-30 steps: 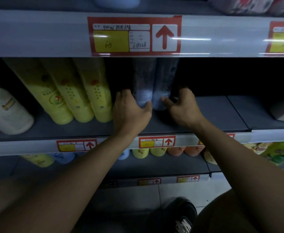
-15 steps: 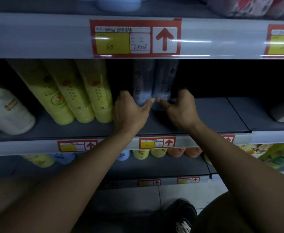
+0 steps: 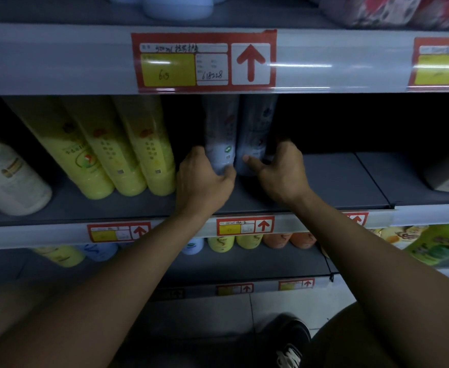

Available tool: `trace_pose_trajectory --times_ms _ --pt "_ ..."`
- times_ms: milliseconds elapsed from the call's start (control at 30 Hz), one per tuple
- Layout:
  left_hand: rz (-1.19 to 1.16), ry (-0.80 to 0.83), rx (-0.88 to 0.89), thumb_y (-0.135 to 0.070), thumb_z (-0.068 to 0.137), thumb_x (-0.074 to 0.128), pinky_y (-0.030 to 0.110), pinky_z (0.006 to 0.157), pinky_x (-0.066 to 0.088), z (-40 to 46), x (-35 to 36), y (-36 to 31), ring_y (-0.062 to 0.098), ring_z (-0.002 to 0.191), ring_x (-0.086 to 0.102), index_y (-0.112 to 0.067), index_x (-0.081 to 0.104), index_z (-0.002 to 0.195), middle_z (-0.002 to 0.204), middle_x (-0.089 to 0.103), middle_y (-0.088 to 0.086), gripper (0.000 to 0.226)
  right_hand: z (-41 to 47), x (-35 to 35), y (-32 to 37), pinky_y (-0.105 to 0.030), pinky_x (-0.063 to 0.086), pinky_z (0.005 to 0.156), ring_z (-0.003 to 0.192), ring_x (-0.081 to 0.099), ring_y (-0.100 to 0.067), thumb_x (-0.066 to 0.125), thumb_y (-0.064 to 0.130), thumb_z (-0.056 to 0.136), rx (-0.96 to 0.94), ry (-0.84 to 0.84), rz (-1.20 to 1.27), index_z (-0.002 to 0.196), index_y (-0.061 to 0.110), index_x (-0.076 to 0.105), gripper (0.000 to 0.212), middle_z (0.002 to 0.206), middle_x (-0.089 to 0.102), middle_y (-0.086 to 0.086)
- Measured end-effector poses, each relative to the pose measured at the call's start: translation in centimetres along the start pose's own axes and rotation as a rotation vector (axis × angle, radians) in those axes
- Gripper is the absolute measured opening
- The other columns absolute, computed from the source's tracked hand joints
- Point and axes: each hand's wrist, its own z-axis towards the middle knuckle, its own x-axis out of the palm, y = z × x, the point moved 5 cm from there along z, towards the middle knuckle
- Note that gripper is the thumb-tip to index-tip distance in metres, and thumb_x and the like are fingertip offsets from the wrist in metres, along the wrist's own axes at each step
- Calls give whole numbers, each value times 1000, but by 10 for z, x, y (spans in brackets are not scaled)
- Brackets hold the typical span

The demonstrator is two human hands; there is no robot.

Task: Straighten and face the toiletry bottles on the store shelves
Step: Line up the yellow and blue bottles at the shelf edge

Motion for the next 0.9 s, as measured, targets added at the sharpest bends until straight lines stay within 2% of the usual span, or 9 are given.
trace_pose_trajectory --times_ms 133,233,333,533,633,733,833,900 --pt "47 -14 -8 -56 73 86 24 81 36 0 -2 -1 29 110 58 -4 58 117 116 59 13 74 -2 -1 3 -40 60 90 106 71 -22 81 40 79 8 -6 -5 118 12 67 51 114 73 -8" --pt "32 9 39 -43 81 79 23 82 34 -5 1 -3 29 110 56 -4 54 114 115 56 12 56 -2 0 1 -42 61 89 105 71 -23 80 43 78 35 -2 -15 116 12 68 52 113 73 -9" --pt "36 -31 61 -31 83 76 28 77 38 -7 -3 -4 32 104 60 -5 53 105 108 61 13 42 -2 0 0 -44 60 90 105 71 -24 78 48 77 48 -6 -19 116 12 67 54 113 73 -9" --pt "19 -70 40 -36 84 81 29 70 42 -2 -5 -4 33 96 66 -6 56 107 102 68 12 45 -3 7 -2 -42 59 94 110 69 -22 62 70 66 37 -40 -3 119 17 66 76 116 71 -6" --pt "20 -68 2 -39 84 81 28 69 41 2 -4 -1 33 98 67 -4 56 110 104 68 13 50 -4 10 -1 -43 60 91 107 69 -25 61 75 63 62 -48 -24 120 15 66 83 117 69 -8" --pt "13 -54 -9 -40 84 82 18 61 31 5 -3 0 28 93 66 -4 57 105 96 64 7 48 -8 9 6 -44 55 98 117 62 -31 82 60 69 66 -43 -70 131 10 58 84 129 62 -14" --pt "53 -35 -40 -41 86 80 22 61 31 9 -1 2 27 91 65 -8 56 99 90 56 2 43 -6 9 2 -43 53 99 121 59 -36 90 44 72 64 -47 -91 135 9 53 81 132 61 -17" --pt "59 -32 -45 -41 86 79 25 63 33 12 1 4 27 91 64 -9 56 96 89 55 2 41 -5 9 -1 -46 55 95 117 63 -37 90 42 73 74 -63 -102 130 8 57 75 127 64 -17"
